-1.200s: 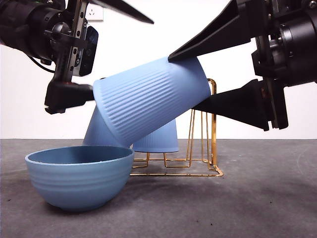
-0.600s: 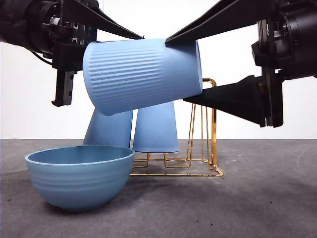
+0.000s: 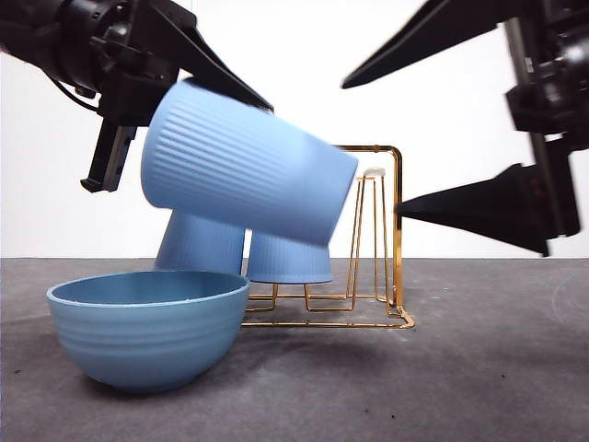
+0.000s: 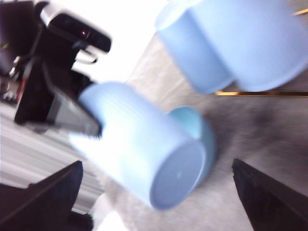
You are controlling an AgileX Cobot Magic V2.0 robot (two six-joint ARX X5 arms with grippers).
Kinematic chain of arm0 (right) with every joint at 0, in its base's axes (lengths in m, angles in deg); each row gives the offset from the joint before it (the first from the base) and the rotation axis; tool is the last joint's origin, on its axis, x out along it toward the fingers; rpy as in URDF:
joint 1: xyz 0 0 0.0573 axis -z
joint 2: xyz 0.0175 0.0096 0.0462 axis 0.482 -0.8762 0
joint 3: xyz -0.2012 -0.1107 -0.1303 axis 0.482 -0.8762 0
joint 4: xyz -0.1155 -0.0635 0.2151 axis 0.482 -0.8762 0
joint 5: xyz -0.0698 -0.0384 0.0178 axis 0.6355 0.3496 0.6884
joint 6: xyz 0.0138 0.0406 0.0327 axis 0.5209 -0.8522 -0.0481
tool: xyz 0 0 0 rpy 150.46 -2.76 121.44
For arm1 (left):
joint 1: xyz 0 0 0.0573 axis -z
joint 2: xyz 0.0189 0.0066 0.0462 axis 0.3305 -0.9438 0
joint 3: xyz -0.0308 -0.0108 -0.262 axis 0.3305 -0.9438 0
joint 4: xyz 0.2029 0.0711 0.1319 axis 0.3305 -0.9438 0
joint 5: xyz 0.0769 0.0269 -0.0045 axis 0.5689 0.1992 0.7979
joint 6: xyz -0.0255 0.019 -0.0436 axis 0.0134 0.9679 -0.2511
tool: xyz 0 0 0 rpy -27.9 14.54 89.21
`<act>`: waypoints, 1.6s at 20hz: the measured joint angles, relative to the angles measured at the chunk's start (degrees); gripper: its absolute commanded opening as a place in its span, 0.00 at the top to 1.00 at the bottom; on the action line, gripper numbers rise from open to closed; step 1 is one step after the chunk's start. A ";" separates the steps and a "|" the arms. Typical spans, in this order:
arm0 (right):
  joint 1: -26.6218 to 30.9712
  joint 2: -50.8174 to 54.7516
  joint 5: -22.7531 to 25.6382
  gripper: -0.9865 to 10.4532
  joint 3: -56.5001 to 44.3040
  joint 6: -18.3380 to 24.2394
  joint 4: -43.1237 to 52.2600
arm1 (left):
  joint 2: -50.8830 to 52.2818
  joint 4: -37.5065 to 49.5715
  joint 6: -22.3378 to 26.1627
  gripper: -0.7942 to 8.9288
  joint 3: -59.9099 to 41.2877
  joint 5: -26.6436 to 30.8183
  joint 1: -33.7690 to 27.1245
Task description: Right arm lift cup from the cupboard, then place it on the right of the bowl
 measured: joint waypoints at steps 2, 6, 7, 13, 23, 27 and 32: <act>1.33 4.76 0.00 0.49 0.02 0.55 -6.19 | 0.00 -2.27 0.33 0.91 1.64 3.76 3.39; 2.40 15.32 2.25 0.49 1.90 2.43 -23.12 | -0.09 -10.12 4.24 0.91 7.19 14.49 8.57; 2.43 18.36 4.39 0.49 3.63 3.72 -29.16 | -0.52 -12.90 5.40 0.91 8.79 17.57 9.77; 2.43 29.59 15.32 0.49 16.50 11.89 -59.34 | -8.76 -26.62 12.55 0.91 22.16 29.24 15.37; 2.43 37.00 21.27 0.49 25.46 16.85 -77.77 | -27.36 -45.20 29.03 0.91 43.21 51.58 25.77; 2.43 37.35 21.44 0.49 25.46 17.11 -80.00 | -31.56 -48.11 33.46 0.91 45.51 60.02 28.55; 2.43 37.35 21.46 0.49 25.46 17.11 -80.24 | -34.77 -47.95 36.70 0.91 45.51 62.49 30.16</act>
